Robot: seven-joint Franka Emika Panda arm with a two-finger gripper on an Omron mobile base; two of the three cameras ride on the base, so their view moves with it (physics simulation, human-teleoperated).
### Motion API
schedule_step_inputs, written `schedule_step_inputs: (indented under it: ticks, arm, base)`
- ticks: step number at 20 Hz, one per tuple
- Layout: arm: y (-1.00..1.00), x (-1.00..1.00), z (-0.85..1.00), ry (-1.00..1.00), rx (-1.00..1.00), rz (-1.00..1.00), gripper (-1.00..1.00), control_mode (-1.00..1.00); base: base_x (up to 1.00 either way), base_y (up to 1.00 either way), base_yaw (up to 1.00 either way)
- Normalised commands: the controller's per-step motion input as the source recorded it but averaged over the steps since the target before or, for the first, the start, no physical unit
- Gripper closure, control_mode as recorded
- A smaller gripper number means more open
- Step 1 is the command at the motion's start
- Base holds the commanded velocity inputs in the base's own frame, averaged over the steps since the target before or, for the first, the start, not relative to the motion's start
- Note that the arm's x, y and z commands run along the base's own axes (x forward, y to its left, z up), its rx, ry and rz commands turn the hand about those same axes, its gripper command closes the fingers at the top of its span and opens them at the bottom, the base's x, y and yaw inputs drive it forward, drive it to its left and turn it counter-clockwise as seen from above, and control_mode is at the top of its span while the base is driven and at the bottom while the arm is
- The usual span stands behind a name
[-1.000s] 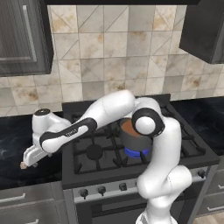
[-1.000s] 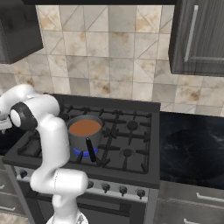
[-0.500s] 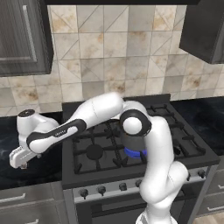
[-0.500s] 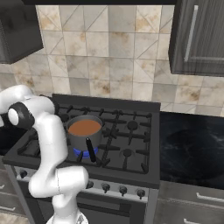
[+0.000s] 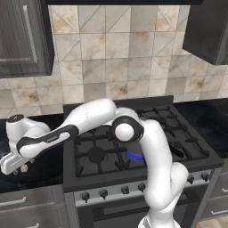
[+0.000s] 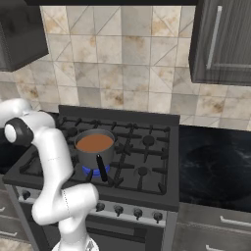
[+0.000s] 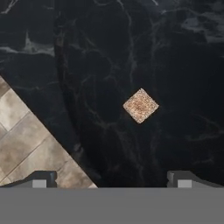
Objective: Pick up the sugar cube(s) and place them in the saucepan with hot chocolate.
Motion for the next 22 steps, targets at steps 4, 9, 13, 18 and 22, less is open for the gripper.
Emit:
schedule_step_inputs:
  ticks: [4,9,13,18,22]
  arm:
    - [0.08,0.13,-0.2,0.0,0.0,0.0,-1.0,-1.0]
    - [0.01,0.33,-0.17,0.0,0.0,0.0,-1.0,-1.0]
    - [0.0,0.24,0.0,0.01,0.0,0.0,-1.0,-1.0]
    - [0.0,0.2,-0.06,0.01,0.0,0.0,-1.0,-1.0]
    - [0.0,0.17,-0.24,0.0,0.0,0.0,-1.0,-1.0]
  base:
    - [0.0,0.0,0.0]
    - [0.0,0.0,0.0]
    - [0.0,0.0,0.0]
    - [0.0,0.0,0.0]
    - [0.0,0.0,0.0]
